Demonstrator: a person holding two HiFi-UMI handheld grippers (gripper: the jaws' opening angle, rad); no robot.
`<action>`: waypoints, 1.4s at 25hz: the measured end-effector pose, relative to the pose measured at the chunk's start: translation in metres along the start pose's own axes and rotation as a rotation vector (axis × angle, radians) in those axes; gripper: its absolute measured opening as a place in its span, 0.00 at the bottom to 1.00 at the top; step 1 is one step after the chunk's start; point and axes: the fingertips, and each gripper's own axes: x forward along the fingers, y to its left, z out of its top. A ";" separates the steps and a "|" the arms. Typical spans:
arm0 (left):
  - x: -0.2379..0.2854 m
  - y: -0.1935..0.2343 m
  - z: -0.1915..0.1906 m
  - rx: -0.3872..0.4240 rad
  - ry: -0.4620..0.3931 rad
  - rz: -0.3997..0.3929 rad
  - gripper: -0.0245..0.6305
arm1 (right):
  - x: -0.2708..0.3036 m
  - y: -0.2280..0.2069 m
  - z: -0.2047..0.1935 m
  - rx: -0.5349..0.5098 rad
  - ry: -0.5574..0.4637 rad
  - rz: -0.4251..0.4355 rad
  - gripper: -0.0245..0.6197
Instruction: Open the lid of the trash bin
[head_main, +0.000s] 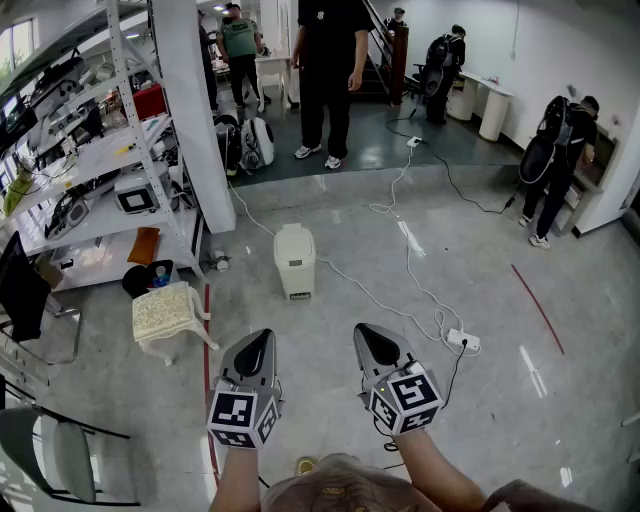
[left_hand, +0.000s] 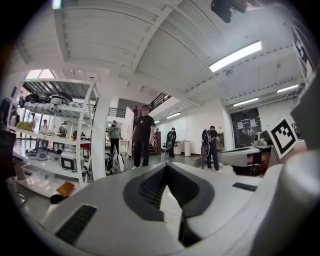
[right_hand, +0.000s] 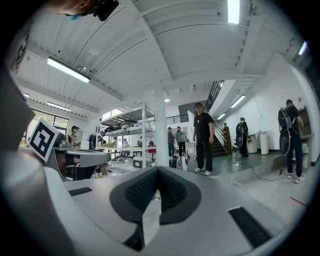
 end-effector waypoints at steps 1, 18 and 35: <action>0.001 -0.001 0.000 0.000 -0.001 0.000 0.02 | 0.000 0.000 -0.001 0.003 0.002 0.004 0.09; 0.007 -0.039 -0.002 -0.004 -0.004 0.016 0.02 | -0.034 -0.022 0.008 0.000 -0.036 0.099 0.09; 0.042 -0.024 -0.016 -0.020 0.006 0.039 0.02 | 0.000 -0.045 -0.010 -0.005 -0.007 0.118 0.09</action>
